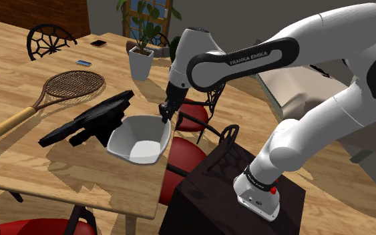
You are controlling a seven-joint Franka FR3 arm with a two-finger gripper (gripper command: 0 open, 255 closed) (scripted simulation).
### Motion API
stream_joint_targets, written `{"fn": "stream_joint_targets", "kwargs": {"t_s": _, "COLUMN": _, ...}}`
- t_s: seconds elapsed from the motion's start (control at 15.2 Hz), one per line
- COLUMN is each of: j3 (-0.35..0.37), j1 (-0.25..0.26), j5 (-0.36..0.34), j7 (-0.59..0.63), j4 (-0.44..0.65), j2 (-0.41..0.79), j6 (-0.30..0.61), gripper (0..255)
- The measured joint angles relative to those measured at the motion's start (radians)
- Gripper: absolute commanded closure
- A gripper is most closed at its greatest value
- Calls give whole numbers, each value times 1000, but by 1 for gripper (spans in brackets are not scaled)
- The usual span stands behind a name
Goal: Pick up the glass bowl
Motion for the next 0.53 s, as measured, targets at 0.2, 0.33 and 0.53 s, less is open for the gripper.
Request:
{"fn": "stream_joint_targets", "kwargs": {"t_s": 0.2, "j3": -4, "j1": 0, "j5": -1, "j7": 2, "j4": 24, "j2": -17, "j6": -41, "gripper": 255}}
{"fn": "stream_joint_targets", "kwargs": {"t_s": 0.33, "j3": -8, "j1": -1, "j5": -2, "j7": 2, "j4": 41, "j2": -29, "j6": -70, "gripper": 255}}
{"fn": "stream_joint_targets", "kwargs": {"t_s": 0.53, "j3": -11, "j1": -1, "j5": -4, "j7": 6, "j4": 68, "j2": -45, "j6": -113, "gripper": 255}}
